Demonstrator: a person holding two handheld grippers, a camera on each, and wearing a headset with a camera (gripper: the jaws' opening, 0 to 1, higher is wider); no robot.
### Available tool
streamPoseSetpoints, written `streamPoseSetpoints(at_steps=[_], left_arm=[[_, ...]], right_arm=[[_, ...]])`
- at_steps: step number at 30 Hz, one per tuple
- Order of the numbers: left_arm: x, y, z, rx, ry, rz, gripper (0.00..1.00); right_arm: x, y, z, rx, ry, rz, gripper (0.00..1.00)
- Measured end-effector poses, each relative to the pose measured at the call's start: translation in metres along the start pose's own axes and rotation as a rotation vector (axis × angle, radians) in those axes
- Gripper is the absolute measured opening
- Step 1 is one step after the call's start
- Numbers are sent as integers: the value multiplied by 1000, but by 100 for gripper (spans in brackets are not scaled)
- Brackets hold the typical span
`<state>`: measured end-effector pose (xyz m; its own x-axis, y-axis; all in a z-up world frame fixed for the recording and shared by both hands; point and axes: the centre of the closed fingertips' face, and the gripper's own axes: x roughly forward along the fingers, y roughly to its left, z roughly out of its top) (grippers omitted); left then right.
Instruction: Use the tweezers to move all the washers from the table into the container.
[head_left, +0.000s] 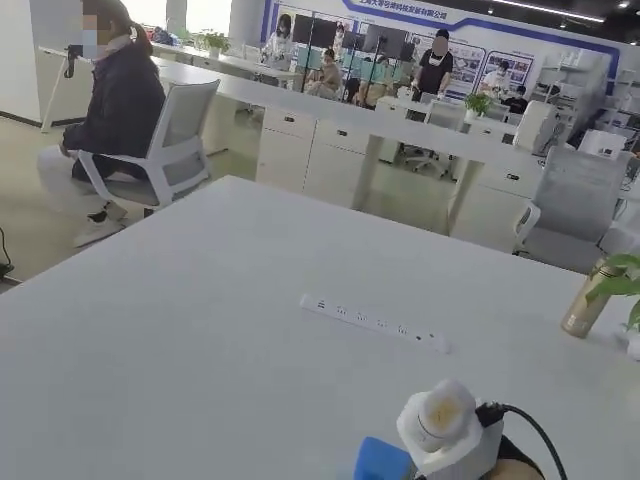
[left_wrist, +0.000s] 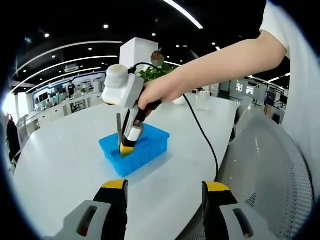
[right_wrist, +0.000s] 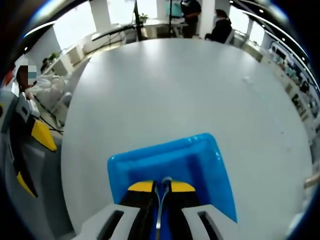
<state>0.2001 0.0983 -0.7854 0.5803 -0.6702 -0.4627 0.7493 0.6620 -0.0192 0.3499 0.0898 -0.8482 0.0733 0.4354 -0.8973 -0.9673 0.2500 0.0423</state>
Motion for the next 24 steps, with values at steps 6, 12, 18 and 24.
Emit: streamPoseSetpoints(at_steps=[6,12,18,24], left_arm=[[0,-1,-1,5,5,-2,59],[0,1,0,-2,0,7,59],[0,-1,4,4,-16,-6,56],[0,-5,8,32,10,-30,49]], right_arm=[[-7,-2,-2,-10,-17,-11,5],[-24,0,0,-31,-75,-28,5],[-50,24,4,-49,-162,-26,5],[-74,57,-4,-121,-229,5,4]])
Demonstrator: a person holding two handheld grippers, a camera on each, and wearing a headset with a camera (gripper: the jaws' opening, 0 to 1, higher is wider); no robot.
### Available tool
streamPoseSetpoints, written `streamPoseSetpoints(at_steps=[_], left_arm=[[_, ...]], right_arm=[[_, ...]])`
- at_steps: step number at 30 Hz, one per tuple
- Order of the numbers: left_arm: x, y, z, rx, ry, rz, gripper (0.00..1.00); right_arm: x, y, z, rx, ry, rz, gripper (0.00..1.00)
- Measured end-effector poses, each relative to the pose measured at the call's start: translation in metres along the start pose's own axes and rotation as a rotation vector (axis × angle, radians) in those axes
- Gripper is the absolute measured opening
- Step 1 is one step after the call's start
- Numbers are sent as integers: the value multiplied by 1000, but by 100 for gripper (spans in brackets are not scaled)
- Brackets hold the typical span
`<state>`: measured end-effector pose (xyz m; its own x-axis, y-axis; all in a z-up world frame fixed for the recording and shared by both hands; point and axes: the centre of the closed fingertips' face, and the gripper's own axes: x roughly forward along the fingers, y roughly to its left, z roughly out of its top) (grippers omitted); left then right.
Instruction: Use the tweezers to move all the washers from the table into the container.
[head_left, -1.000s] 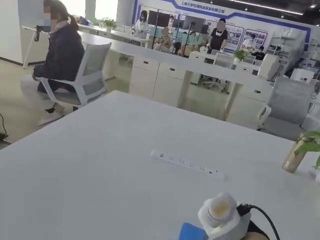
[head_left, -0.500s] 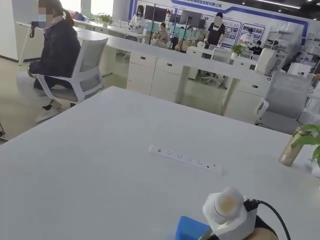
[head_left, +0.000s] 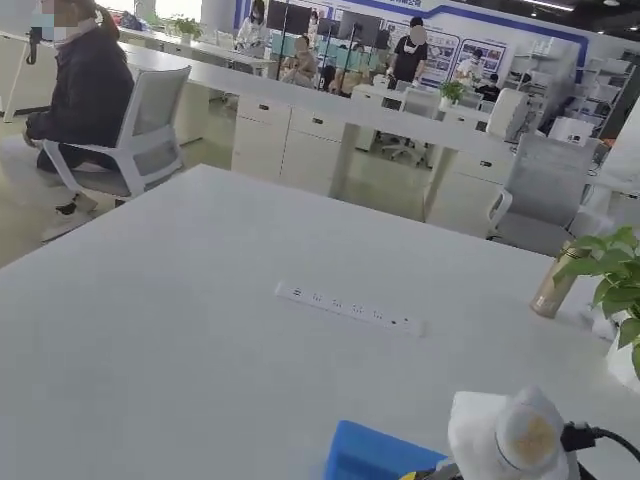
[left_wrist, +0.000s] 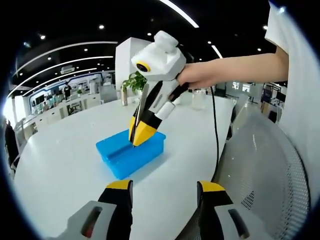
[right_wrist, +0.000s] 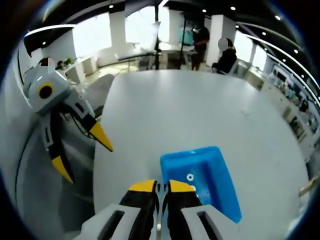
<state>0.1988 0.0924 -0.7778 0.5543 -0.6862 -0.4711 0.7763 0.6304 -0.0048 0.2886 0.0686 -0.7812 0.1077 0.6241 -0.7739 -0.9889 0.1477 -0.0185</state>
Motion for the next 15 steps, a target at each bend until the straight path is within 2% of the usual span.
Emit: streamPoseSetpoints(at_steps=[1,3,4,6,8,11,13,14,15], left_arm=[[-2,2,3,-3,-1,-1,44],[-6,6,18,-27,-35,-24,33],[-8,9,32,-46,-82,-35,29],[-10,10,50,-65,-126,-69,25],[-12,12,69,-65,-167,-102,22],[-12,3,97,-35,-210,-173,17],[-10,-6,106,-34,-223,-226,15],[-8,-17,110,-9,-220,-275,15],[-7,-21,112,14,-209,-289,15]], right_arm=[[-4,9,-3,-26,2,9,4],[-9,20,-9,-88,23,25,4],[-11,29,-14,-110,36,39,4],[-11,42,-23,-147,50,75,4],[-12,53,-25,-162,46,89,4],[-13,64,-25,-176,35,103,4],[-15,72,-22,-202,29,103,4],[-16,73,-22,-205,27,102,4],[-17,74,-21,-207,22,101,4]])
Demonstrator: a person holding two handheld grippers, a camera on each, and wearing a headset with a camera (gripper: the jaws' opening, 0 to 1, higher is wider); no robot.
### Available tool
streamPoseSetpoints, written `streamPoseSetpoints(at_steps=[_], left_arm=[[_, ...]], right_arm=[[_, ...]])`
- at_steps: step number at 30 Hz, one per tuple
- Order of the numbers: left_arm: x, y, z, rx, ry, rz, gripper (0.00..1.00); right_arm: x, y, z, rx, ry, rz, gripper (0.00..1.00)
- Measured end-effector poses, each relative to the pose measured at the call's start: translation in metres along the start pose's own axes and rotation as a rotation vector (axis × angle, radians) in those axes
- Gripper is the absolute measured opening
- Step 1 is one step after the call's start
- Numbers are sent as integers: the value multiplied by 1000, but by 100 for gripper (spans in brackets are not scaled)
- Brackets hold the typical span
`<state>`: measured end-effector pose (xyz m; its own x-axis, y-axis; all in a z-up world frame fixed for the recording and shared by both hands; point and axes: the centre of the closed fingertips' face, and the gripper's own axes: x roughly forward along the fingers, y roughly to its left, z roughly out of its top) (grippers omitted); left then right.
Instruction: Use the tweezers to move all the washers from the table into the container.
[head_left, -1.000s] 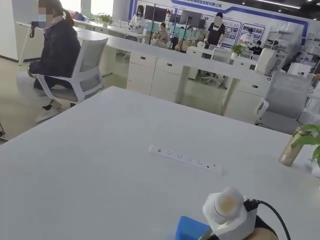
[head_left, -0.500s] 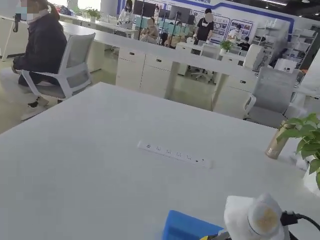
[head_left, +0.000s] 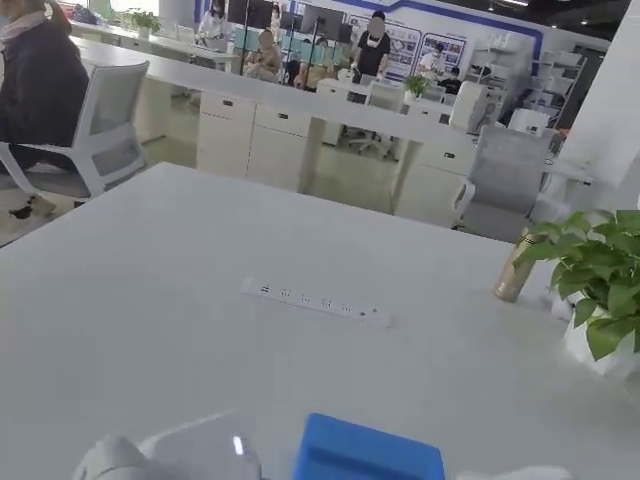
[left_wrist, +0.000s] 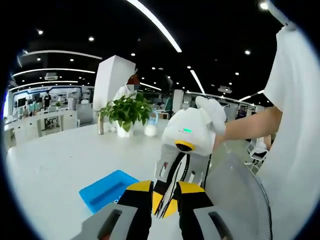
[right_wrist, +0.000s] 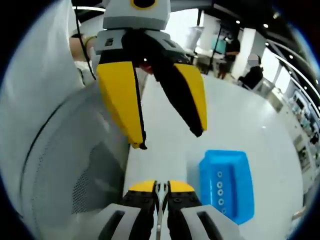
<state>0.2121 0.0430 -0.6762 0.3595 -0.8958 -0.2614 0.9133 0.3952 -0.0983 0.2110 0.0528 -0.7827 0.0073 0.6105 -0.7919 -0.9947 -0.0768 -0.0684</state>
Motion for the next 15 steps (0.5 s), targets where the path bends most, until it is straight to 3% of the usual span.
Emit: streamPoseSetpoints(at_steps=[4,10,12,15], left_arm=[[15,-15,2,79,44,-51,12],[30,-19,2,113,60,-76,12],[34,-21,-2,125,86,-86,12],[36,-24,-8,162,117,-100,4]], right_arm=[[-4,2,4,9,-14,-22,4],[-6,4,1,14,-7,-36,4],[-6,4,1,21,-10,-40,4],[-7,3,-1,29,-9,-48,4]])
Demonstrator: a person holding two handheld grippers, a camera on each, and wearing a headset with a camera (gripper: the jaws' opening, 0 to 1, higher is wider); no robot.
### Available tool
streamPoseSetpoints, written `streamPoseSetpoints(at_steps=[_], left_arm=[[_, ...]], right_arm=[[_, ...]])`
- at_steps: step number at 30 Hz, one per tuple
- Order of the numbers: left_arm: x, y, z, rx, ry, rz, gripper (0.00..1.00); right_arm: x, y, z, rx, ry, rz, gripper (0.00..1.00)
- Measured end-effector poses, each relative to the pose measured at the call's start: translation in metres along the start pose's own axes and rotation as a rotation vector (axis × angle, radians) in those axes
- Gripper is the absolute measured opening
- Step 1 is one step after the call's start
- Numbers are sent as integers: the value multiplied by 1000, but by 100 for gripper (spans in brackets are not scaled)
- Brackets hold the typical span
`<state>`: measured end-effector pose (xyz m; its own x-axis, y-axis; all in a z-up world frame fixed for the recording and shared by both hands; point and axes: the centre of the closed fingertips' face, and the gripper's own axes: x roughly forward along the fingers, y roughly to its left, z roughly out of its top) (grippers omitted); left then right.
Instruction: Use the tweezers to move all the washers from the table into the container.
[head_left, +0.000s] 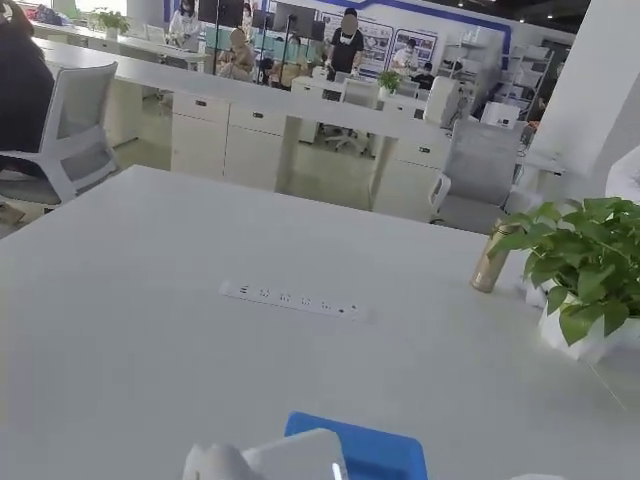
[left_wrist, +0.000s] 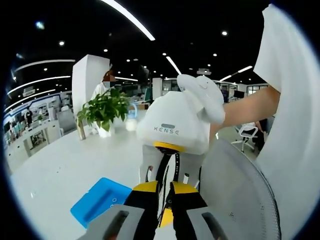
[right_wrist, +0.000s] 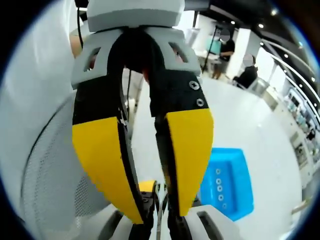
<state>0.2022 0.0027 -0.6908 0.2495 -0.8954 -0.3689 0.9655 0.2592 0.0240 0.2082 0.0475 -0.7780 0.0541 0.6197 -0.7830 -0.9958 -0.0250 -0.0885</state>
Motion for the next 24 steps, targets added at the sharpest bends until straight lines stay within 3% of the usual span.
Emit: streamPoseSetpoints(at_steps=[9,17,20,24], left_arm=[[-3,7,-4,9,23,16,0],[-15,15,-15,-13,50,30,0],[-17,15,-14,-23,38,22,0],[-18,15,-17,48,65,20,1]], right_arm=[[-3,-2,-7,44,-15,-16,4],[-8,-5,-15,94,-45,-36,4],[-9,-4,-12,90,-60,-36,3],[-7,-4,-13,63,-44,-37,2]])
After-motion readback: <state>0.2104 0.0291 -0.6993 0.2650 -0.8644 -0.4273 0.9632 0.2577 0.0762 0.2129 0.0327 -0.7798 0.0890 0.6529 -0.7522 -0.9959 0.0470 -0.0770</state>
